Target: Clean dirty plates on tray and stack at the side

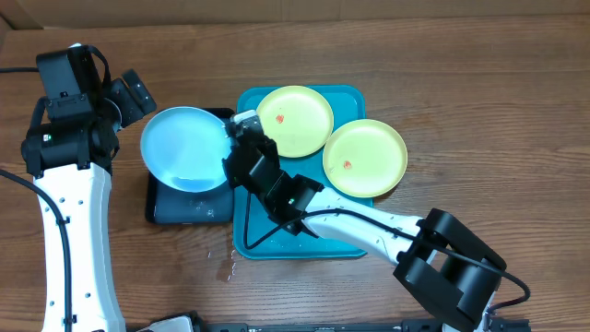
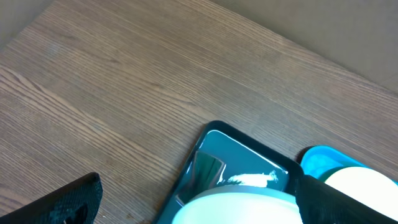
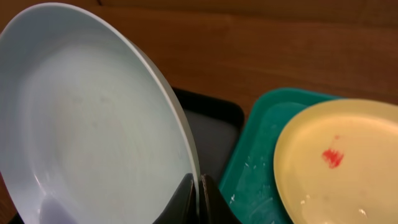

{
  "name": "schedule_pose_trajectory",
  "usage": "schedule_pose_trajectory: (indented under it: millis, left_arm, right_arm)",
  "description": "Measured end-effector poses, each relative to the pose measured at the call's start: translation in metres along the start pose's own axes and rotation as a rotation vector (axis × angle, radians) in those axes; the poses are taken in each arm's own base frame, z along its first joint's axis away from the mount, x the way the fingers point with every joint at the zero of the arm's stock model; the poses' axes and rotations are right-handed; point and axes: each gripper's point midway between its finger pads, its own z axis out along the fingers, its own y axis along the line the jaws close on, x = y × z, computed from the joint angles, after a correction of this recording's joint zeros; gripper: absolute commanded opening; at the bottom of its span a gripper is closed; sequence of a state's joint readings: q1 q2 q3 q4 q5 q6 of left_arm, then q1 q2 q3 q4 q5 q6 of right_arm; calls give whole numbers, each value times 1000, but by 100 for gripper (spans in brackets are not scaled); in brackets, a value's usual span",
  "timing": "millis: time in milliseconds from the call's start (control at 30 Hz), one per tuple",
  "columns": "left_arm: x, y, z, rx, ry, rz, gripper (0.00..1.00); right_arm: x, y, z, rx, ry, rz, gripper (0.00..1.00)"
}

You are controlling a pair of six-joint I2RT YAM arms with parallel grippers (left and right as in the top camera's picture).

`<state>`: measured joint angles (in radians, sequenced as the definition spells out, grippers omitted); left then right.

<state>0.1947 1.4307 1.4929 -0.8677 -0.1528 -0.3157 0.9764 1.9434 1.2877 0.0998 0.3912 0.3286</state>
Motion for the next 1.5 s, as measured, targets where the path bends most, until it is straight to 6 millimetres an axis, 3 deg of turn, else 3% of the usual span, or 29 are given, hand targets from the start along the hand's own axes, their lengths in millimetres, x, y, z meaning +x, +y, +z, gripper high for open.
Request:
schedule_pose_trajectory:
  millis: [267,567,1000,1367,1500]
  left_arm:
    - [0,0,0,0,0,0,100]
    - [0,0,0,0,0,0,100]
    - [0,0,0,0,0,0,100]
    - [0,0,0,0,0,0,100]
    - [0,0,0,0,0,0,100]
  right_arm:
    - [-42,31,-10,-55,-198,-157,4]
    - [-66,37,-16,-30,-307,-423,4]
    - [-65,48,-19,-37,-325,-682,4]
    - [-48,108,-44,-110,-403,-1015,4]
    - [-49,121,-52,-112,-439,-1084,4]
